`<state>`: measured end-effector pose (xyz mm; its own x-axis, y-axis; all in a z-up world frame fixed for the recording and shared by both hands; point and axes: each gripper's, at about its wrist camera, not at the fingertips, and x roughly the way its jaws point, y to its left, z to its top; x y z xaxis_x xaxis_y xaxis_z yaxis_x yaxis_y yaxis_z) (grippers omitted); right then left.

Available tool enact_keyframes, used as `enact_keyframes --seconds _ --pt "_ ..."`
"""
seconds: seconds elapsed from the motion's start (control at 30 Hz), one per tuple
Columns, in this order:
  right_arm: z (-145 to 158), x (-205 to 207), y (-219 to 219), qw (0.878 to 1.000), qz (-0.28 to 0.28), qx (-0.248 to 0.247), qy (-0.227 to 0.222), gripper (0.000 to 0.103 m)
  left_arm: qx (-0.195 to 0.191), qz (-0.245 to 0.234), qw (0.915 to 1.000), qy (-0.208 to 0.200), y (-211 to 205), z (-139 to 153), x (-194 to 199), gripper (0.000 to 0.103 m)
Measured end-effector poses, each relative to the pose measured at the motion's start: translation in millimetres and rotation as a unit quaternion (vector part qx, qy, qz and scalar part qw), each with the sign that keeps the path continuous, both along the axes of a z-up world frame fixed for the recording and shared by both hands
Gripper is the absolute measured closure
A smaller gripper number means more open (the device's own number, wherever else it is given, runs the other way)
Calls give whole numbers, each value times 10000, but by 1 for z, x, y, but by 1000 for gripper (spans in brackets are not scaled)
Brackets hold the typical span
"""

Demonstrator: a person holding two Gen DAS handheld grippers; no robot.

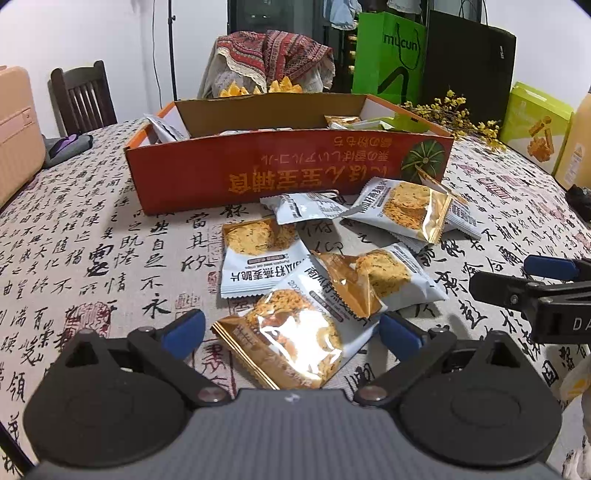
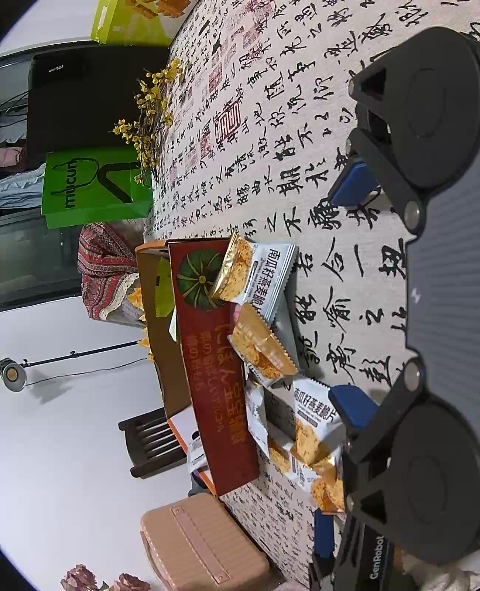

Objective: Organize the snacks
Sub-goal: 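Grasp a cracker packet with the left tool while the right tool lowers toward another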

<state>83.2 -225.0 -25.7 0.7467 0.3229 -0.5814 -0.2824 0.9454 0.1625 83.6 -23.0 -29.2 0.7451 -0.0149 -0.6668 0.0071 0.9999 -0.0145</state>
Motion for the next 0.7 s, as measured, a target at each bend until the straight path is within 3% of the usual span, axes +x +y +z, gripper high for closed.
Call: enact_keyframes --seconds 0.2,0.33,0.4,0.5,0.7 --pt "0 0 2 10000 -21 -64 9 0 -27 -54 9998 -187 5 5 -8 38" --pt "0 -1 6 9999 -18 -115 24 0 -110 -5 9993 -358 13 11 -16 50" --pt "0 -1 8 9999 -1 -135 28 0 -115 10 9989 -456 16 14 -20 60" --pt "1 -2 13 9999 28 -156 31 0 -172 -4 9981 -583 21 18 -25 67" --pt "3 -5 22 9998 59 -213 -5 0 -280 139 9970 -710 35 20 -30 70"
